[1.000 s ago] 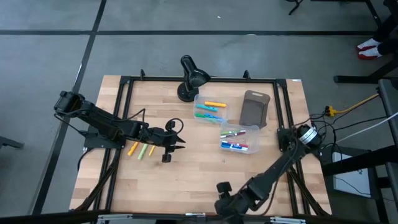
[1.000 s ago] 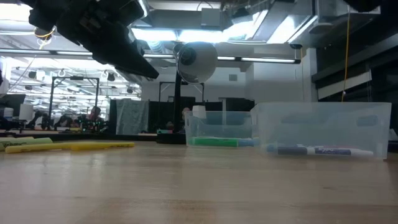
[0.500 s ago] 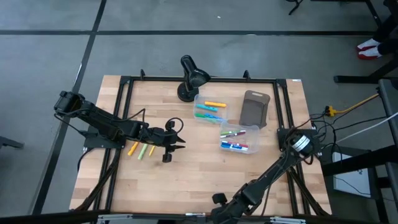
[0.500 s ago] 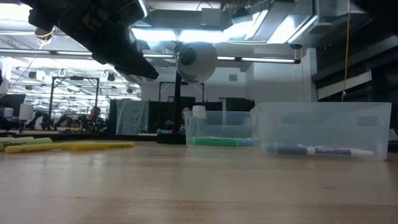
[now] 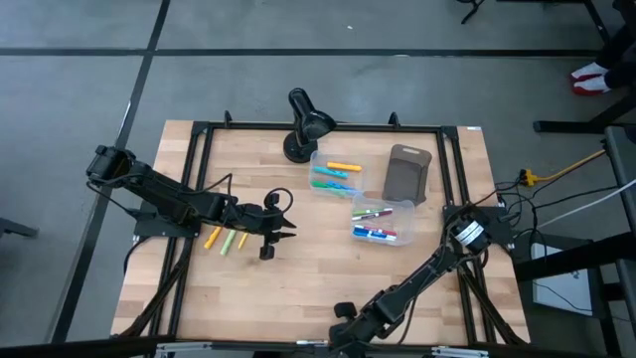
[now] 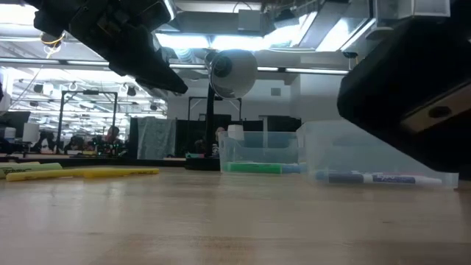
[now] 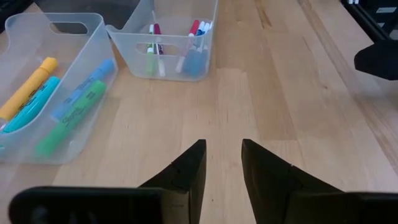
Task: Pick & Place Markers
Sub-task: Put the brown marker pen into the bottom transparent bin
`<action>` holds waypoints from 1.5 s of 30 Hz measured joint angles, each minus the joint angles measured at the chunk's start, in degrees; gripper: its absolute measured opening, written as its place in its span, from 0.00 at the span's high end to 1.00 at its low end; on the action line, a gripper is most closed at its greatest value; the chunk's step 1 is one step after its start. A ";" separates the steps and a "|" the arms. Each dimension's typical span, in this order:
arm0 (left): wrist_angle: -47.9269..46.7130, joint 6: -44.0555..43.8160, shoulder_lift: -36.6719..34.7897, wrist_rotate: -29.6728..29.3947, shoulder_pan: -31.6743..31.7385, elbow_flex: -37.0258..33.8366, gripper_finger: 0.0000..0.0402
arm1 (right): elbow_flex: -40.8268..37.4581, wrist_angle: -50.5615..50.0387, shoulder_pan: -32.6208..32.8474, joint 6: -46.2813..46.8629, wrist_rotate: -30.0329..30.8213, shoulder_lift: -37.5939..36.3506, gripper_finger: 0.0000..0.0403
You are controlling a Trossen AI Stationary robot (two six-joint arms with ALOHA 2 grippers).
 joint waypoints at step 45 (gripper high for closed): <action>-4.98 -3.79 -0.02 4.15 -0.02 0.00 0.76 | -0.15 -6.40 -6.56 -1.41 27.15 -1.06 0.99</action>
